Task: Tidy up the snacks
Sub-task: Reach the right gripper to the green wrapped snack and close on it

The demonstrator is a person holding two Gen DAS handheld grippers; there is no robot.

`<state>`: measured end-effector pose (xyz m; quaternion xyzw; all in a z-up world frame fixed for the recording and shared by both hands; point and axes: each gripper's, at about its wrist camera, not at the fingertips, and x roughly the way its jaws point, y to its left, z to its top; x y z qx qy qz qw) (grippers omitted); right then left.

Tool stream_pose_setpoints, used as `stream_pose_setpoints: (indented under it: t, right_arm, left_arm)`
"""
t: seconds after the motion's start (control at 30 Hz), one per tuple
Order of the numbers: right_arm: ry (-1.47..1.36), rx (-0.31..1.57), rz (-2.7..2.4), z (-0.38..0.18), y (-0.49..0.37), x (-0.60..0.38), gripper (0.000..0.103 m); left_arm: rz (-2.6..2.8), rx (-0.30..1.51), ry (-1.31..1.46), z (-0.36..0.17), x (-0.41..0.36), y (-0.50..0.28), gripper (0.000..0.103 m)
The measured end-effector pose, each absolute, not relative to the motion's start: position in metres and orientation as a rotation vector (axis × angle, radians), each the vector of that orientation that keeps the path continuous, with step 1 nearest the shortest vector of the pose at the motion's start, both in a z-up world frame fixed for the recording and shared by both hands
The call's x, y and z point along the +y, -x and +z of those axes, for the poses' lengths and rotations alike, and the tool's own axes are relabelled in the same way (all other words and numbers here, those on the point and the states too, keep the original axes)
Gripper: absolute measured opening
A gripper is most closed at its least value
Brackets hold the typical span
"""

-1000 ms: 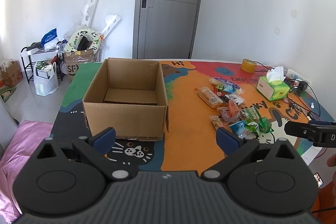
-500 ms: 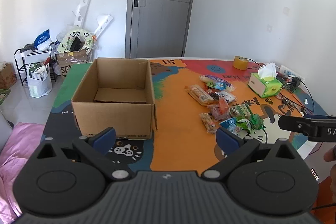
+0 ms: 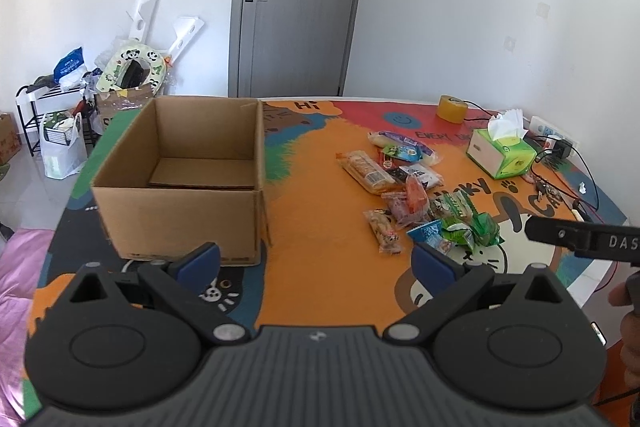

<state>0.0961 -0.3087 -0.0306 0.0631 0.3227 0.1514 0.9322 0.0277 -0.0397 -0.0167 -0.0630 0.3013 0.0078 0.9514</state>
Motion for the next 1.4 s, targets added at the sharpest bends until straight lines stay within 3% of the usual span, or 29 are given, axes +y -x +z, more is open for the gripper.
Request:
stream_pose_setpoints:
  t: [0.7, 0.8, 1.1, 1.4]
  right_arm:
    - [-0.197, 0.667, 0.247, -0.089, -0.143, -0.34, 0.103]
    - [-0.209, 0.672, 0.234, -0.095, -0.151, -0.344, 0.097]
    - [-0.22, 0.694, 0.243, -0.107, -0.172, -0.344, 0.078]
    - [-0.232, 0.726, 0.253, -0.12, -0.193, -0.34, 0.071]
  left_arm:
    - [-0.07, 0.628, 0.164, -0.06, -0.076, -0.094, 0.098]
    - [-0.081, 0.635, 0.165, -0.065, -0.08, -0.103, 0.097]
    - [-0.092, 0.671, 0.175, -0.084, -0.084, -0.137, 0.084]
    - [-0.105, 0.716, 0.189, -0.101, -0.091, -0.164, 0.065]
